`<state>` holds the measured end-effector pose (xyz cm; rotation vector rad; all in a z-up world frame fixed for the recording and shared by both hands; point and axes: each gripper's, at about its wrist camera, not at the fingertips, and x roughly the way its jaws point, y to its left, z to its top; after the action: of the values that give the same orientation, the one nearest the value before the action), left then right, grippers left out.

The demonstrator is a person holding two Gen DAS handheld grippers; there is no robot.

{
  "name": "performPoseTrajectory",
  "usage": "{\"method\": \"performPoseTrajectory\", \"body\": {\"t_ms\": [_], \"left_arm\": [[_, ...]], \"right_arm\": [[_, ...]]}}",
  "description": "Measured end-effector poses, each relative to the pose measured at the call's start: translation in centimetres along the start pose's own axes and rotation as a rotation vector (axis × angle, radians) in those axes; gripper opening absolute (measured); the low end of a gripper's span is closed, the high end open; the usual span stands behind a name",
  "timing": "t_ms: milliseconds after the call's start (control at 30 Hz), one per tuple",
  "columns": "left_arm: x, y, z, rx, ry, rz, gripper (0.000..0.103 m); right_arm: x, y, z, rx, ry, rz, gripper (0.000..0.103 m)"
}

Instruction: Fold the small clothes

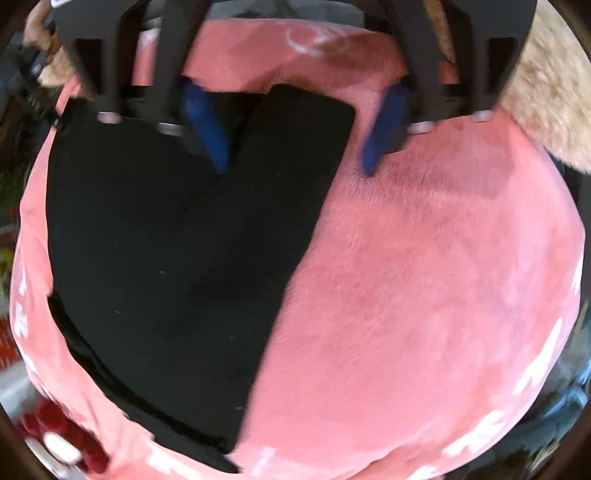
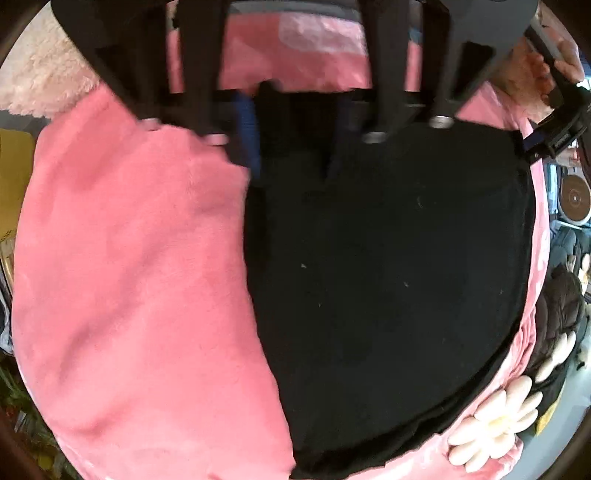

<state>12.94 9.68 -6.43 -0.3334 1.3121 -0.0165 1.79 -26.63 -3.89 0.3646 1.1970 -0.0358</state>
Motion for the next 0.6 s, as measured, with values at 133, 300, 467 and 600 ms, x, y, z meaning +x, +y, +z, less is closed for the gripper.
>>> {"method": "performPoseTrajectory", "body": {"t_ms": [133, 300, 467, 600], "left_arm": [[-2.0, -0.6, 0.7, 0.025, 0.05, -0.127, 0.007], [-6.2, -0.2, 0.0, 0.077, 0.053, -0.167, 0.007], [-7.2, 0.4, -2.1, 0.098, 0.114, -0.187, 0.007], [-4.7, -1.2, -3.2, 0.115, 0.143, -0.106, 0.008]], "right_arm": [[-4.1, 0.9, -0.1, -0.052, -0.047, 0.008, 0.004], [-8.8, -0.1, -1.8, -0.077, -0.017, 0.025, 0.003], [-7.5, -1.1, -4.0, -0.091, 0.071, -0.019, 0.003], [-3.7, 0.5, -4.6, -0.135, 0.155, -0.091, 0.004]]}}
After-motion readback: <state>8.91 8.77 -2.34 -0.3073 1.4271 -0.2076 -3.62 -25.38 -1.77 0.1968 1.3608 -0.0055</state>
